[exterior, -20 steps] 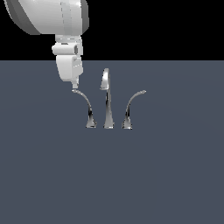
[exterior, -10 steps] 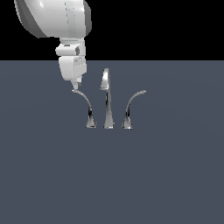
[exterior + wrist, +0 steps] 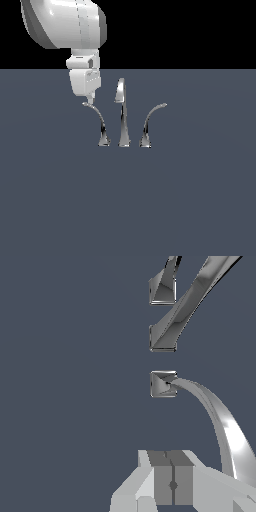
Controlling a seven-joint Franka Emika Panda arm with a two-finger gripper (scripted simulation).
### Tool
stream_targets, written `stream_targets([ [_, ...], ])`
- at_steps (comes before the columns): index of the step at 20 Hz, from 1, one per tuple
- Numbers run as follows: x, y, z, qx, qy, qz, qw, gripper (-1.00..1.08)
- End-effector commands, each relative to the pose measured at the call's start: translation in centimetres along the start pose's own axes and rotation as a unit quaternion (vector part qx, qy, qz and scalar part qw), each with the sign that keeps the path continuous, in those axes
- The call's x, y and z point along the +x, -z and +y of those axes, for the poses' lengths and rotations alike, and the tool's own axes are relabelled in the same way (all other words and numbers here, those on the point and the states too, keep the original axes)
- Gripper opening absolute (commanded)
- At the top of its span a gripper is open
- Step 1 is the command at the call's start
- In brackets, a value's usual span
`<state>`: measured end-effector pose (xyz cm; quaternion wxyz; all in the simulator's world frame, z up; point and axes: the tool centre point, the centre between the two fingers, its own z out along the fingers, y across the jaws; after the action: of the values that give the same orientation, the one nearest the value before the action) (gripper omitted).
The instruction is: Turn on the faucet by rotating a designated handle.
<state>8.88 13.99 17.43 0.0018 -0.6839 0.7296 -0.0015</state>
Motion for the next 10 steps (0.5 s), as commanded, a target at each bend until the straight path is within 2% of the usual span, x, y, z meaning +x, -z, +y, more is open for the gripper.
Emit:
stream_targets([
  [1,-0.3,0.0,0.6,0.0,0.001,0.0,1.0,-1.0],
  [10,-1.4,-0.2,3.5,-0.002,0.0,0.0,1.0,-1.0],
])
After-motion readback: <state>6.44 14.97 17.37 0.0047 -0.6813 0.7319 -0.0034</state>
